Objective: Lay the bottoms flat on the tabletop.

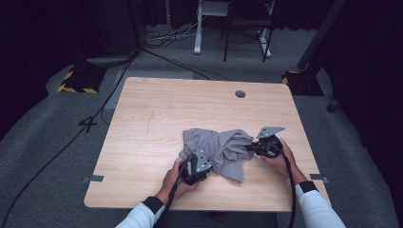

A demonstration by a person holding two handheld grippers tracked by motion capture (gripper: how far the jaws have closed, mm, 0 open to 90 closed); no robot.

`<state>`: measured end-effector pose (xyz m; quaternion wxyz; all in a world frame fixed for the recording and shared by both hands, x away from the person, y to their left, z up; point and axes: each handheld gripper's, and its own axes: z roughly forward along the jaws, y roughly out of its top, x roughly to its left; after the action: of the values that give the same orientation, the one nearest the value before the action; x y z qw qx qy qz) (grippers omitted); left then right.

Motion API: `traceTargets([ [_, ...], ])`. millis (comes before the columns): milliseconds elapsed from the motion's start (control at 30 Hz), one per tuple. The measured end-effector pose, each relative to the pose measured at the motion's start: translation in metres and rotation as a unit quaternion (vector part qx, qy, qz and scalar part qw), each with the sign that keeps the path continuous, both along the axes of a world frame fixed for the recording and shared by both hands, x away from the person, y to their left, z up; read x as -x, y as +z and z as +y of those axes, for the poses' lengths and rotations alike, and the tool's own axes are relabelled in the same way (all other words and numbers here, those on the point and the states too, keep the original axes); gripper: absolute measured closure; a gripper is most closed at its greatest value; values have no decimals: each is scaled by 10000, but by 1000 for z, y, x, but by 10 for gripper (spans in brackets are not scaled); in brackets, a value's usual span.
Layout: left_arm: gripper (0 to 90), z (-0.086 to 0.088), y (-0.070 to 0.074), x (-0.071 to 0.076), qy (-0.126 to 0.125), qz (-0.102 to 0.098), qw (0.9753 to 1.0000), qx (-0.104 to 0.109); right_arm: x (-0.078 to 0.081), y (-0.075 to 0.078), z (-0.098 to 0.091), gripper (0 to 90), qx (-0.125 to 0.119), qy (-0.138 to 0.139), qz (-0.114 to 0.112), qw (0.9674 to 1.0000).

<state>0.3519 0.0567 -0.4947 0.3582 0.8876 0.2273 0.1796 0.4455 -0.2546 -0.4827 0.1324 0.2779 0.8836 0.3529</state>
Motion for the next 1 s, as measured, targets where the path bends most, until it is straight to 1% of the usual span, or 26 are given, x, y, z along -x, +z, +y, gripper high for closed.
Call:
traceTargets([
  [33, 740, 8, 2, -5, 32, 20, 10000, -15, 3, 2, 0, 830, 4, 62, 23, 10000],
  [67, 747, 21, 5, -11, 238, 44, 9997, 38, 16, 7, 2, 831, 58, 330, 15, 9994],
  [133, 746, 36, 10, -18, 459, 96, 9987, 217, 28, 10, 7, 832, 9, 560, 26, 9984],
  [167, 745, 46, 13, -22, 593, 59, 9977, 321, 35, 12, 10, 832, 11, 697, 29, 9976],
  [200, 745, 46, 13, -22, 593, 59, 9977, 321, 44, 13, 16, 832, 56, 856, 20, 9963],
  [267, 739, 62, 20, -26, 868, -15, 9952, 444, 59, 14, 26, 832, 126, 1104, 5, 9938],
  [333, 740, 69, 22, -29, 962, -25, 9944, 445, 76, 13, 40, 831, 137, 1396, 11, 9901],
  [367, 740, 69, 22, -29, 962, -25, 9944, 445, 76, 13, 40, 831, 137, 1396, 11, 9901],
  [400, 739, 75, 22, -33, 1181, 32, 9919, 474, 95, 11, 58, 829, 244, 1721, 7, 9848],
  [433, 739, 75, 22, -33, 1181, 32, 9919, 474, 100, 11, 64, 828, 247, 1833, 6, 9827],
  [500, 731, 80, 18, -38, 1421, 80, 9887, 461, 112, 11, 77, 825, 148, 2066, 25, 9783],
  [533, 725, 81, 16, -40, 1464, 142, 9881, 460, 116, 10, 83, 813, 124, 2167, 58, 9761],
  [567, 710, 82, 15, -41, 1523, 142, 9874, 397, 120, 9, 89, 756, 142, 2249, 54, 9743],
  [600, 675, 82, 14, -42, 1603, 119, 9862, 403, 124, 8, 94, 698, 121, 2299, 79, 9731],
  [633, 640, 84, 14, -43, 1631, 133, 9855, 446, 126, 8, 98, 649, 121, 2406, 139, 9705],
  [667, 579, 84, 14, -43, 1631, 133, 9855, 446, 128, 9, 100, 595, 150, 2503, 117, 9680],
  [700, 500, 87, 18, -40, 1668, 91, 9844, 554, 129, 11, 100, 544, 130, 2525, 79, 9675],
  [733, 440, 87, 18, -40, 1668, 91, 9844, 554, 129, 11, 100, 544, 130, 2525, 79, 9675],
  [767, 440, 88, 23, -37, 1653, 53, 9846, 558, 128, 14, 98, 534, 51, 2475, 85, 9688],
  [800, 352, 91, 35, -28, 1533, -161, 9861, 617, 122, 25, 85, 509, -239, 2327, 32, 9722],
  [833, 343, 92, 41, -22, 1523, -288, 9857, 664, 119, 29, 80, 498, -335, 2241, -3, 9740],
  [867, 325, 92, 41, -22, 1523, -288, 9857, 664, 119, 29, 80, 498, -335, 2241, -3, 9740],
  [900, 325, 94, 49, -16, 1413, -374, 9862, 771, 115, 35, 73, 499, -507, 2076, -56, 9769],
  [933, 301, 94, 54, -11, 1313, -353, 9870, 856, 109, 42, 64, 499, -763, 1921, -80, 9784],
  [967, 284, 93, 61, -5, 1195, -356, 9872, 990, 101, 50, 56, 487, -825, 1587, -274, 9835],
  [1000, 278, 90, 63, -2, 991, -279, 9884, 1116, 96, 51, 55, 490, -754, 1409, -375, 9864],
])
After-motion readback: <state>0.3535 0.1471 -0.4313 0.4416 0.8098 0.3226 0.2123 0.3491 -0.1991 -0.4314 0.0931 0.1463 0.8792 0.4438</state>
